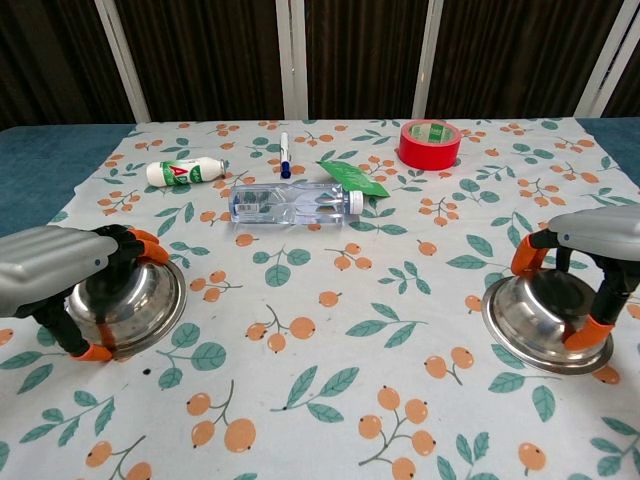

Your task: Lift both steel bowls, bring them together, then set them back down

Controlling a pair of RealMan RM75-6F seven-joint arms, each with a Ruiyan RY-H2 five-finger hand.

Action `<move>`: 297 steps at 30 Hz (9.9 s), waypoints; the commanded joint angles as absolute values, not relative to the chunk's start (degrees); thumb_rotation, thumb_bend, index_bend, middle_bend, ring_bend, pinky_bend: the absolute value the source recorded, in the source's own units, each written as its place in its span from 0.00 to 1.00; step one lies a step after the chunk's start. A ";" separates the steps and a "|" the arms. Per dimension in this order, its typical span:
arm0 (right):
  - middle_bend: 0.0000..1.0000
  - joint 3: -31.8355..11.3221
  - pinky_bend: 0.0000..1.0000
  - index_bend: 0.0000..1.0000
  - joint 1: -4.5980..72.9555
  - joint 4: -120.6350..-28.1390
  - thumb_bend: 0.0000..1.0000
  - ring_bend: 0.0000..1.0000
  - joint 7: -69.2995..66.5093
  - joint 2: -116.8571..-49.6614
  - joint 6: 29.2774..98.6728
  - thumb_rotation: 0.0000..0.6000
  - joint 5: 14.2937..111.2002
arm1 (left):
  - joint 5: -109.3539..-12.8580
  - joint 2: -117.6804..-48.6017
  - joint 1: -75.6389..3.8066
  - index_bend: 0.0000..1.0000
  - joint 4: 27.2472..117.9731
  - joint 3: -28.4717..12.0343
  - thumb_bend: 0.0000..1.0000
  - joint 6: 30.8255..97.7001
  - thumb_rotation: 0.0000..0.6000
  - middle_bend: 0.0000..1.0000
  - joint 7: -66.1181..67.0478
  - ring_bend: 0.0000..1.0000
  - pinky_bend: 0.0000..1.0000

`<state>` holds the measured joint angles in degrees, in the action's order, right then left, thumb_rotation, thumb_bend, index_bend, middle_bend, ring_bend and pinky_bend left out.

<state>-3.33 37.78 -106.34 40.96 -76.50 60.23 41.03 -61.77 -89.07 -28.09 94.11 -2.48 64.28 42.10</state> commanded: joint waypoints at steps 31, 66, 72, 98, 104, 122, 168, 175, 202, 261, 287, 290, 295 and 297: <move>0.38 -5.12 0.16 0.53 34.87 -110.62 0.22 0.50 25.57 -67.49 61.12 1.00 51.81 | -61.36 -81.95 -29.54 0.17 99.89 -3.28 0.09 61.13 1.00 0.05 31.37 0.05 0.20; 0.38 -5.07 0.16 0.53 35.36 -110.77 0.22 0.52 26.31 -66.77 61.31 1.00 50.10 | -52.04 -85.25 -33.17 0.19 97.53 -2.26 0.08 60.36 1.00 0.05 39.28 0.02 0.18; 0.38 -5.07 0.16 0.53 35.43 -110.57 0.22 0.52 26.39 -66.90 61.42 1.00 49.79 | -48.45 -84.39 -34.38 0.19 98.71 -1.94 0.05 59.66 1.00 0.05 41.03 0.01 0.17; 0.38 -5.02 0.19 0.53 34.88 -110.73 0.22 0.53 26.05 -66.36 62.39 1.00 50.82 | -52.50 -86.51 -33.87 0.32 96.64 -2.42 0.15 64.86 1.00 0.28 38.68 0.31 0.45; 0.38 -5.62 0.19 0.54 34.66 -111.32 0.22 0.53 25.37 -65.70 63.01 1.00 51.20 | -56.25 -83.03 -33.25 0.33 100.45 -3.42 0.14 63.21 1.00 0.28 31.47 0.31 0.45; 0.38 -13.95 0.23 0.58 28.69 -102.29 0.22 0.53 -33.83 -63.57 56.73 1.00 75.48 | -82.64 -76.34 -28.75 0.33 98.45 -7.19 0.11 71.19 1.00 0.29 -7.32 0.31 0.45; 0.38 -12.57 0.23 0.60 32.47 -98.80 0.26 0.53 -53.48 -73.56 65.22 1.00 86.73 | -98.65 -94.15 -33.76 0.33 78.84 -8.60 0.11 86.20 1.00 0.29 -40.31 0.31 0.42; 0.38 -14.54 0.23 0.60 34.19 -98.52 0.26 0.53 -48.58 -76.30 64.28 1.00 83.40 | -98.10 -94.68 -34.39 0.33 79.01 -8.69 0.11 85.45 1.00 0.29 -38.53 0.31 0.42; 0.38 -15.66 0.23 0.61 35.84 -104.79 0.27 0.53 -44.89 -74.32 62.59 1.00 81.53 | -99.70 -98.50 -36.72 0.33 76.34 -9.42 0.11 88.63 1.00 0.29 -36.59 0.31 0.41; 0.38 -15.31 0.23 0.61 34.75 -106.25 0.28 0.53 -47.46 -72.36 63.96 1.00 82.91 | -102.84 -100.47 -34.17 0.33 70.37 -6.68 0.11 100.11 1.00 0.29 -34.02 0.31 0.40; 0.38 -13.22 0.23 0.61 37.79 -110.92 0.28 0.53 -40.73 -77.80 61.28 1.00 84.01 | -104.20 -110.47 -37.49 0.34 63.51 -7.63 0.11 101.01 1.00 0.29 -36.04 0.31 0.40; 0.38 -13.16 0.23 0.61 38.04 -111.81 0.28 0.53 -40.09 -78.07 60.91 1.00 83.70 | -104.03 -111.17 -37.82 0.34 61.65 -7.78 0.11 100.90 1.00 0.29 -36.23 0.31 0.40; 0.38 -13.21 0.23 0.61 38.01 -112.88 0.28 0.53 -39.19 -77.77 61.30 1.00 84.13 | -104.16 -111.99 -38.23 0.33 59.04 -7.99 0.11 101.55 1.00 0.29 -36.31 0.31 0.40; 0.38 -13.57 0.23 0.61 37.89 -112.89 0.28 0.53 -38.94 -77.49 61.56 1.00 83.53 | -104.46 -111.97 -38.11 0.33 59.04 -7.67 0.11 102.23 1.00 0.29 -36.93 0.31 0.40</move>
<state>-13.42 37.95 -112.86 -39.07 -77.62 61.44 83.75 -104.31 -111.87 -38.11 59.12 -7.80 101.86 -36.64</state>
